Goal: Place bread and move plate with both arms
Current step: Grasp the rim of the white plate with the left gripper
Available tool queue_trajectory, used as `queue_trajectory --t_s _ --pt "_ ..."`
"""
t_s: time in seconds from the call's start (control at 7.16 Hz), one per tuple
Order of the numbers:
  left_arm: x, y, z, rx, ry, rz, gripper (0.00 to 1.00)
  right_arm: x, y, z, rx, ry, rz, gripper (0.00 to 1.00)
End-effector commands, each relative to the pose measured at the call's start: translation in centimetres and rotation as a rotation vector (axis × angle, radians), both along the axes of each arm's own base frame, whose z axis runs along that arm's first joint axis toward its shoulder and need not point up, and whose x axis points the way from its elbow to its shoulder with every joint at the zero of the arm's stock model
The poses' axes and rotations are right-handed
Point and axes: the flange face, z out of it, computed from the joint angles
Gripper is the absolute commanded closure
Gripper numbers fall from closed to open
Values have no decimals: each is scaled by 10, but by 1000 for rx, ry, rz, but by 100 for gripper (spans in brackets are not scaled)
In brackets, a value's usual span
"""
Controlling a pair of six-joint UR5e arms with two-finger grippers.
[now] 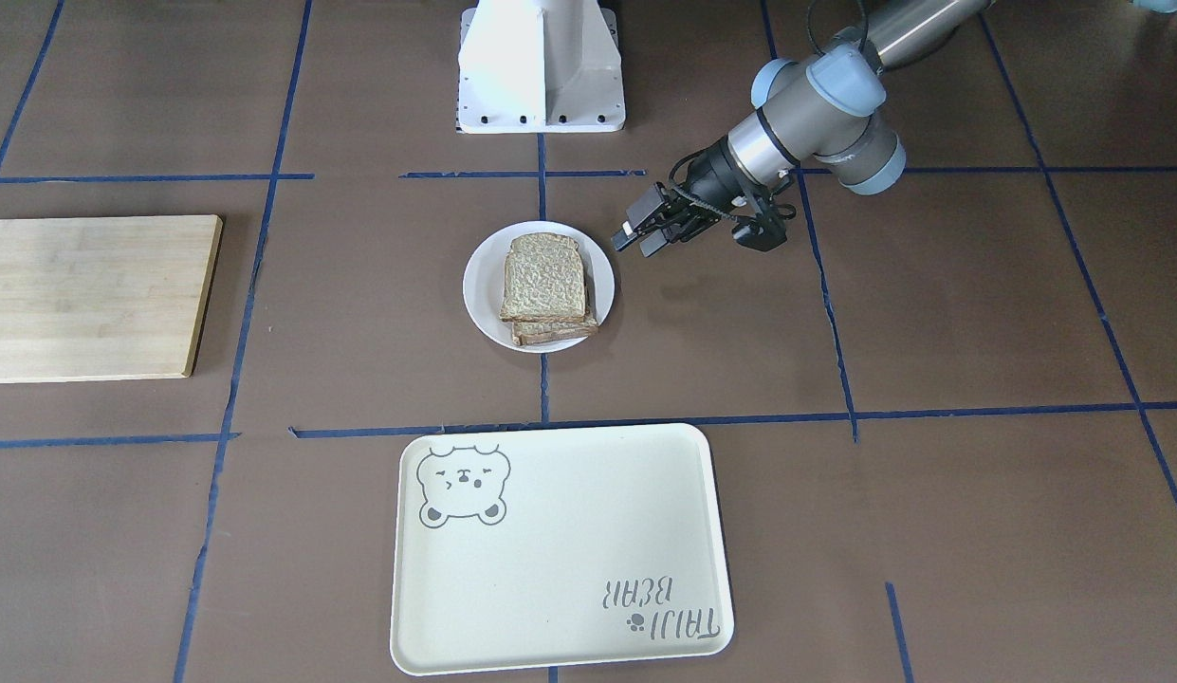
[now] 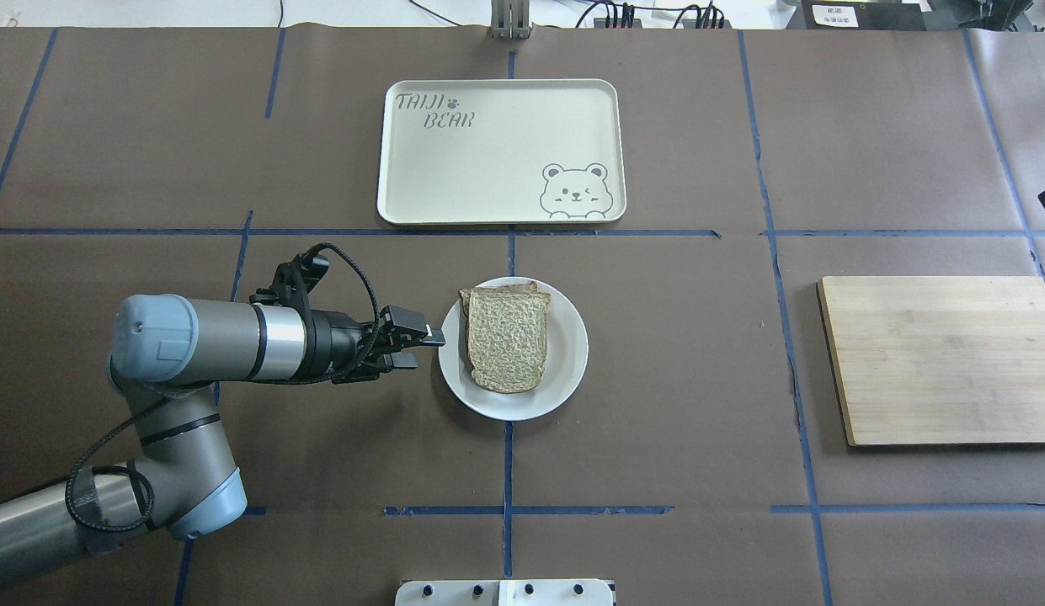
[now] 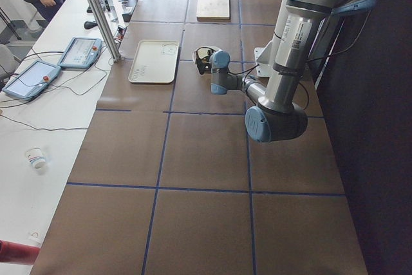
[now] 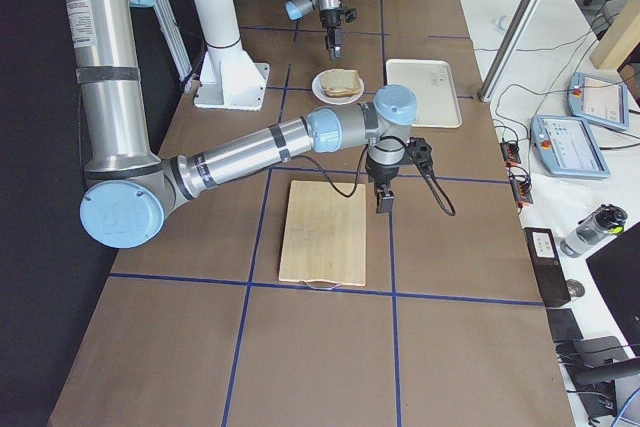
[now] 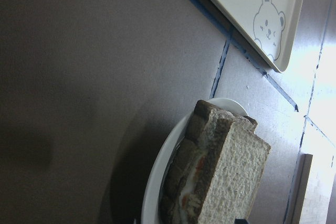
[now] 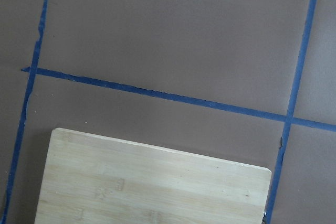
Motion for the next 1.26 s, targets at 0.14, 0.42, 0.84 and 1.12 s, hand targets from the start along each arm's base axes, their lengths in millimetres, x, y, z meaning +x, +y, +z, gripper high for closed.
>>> queue_trajectory --t_s 0.14,0.42,0.84,1.12 --pt "19 2 10 -4 -12 16 44 16 16 27 -7 3 -24 0" --pt "32 -4 6 -6 -16 16 46 17 16 28 -11 4 -19 0" --pt "41 3 5 -7 -18 33 52 18 16 27 -9 3 -17 0" --pt "46 10 4 -6 -16 45 55 19 16 29 -11 5 -17 0"
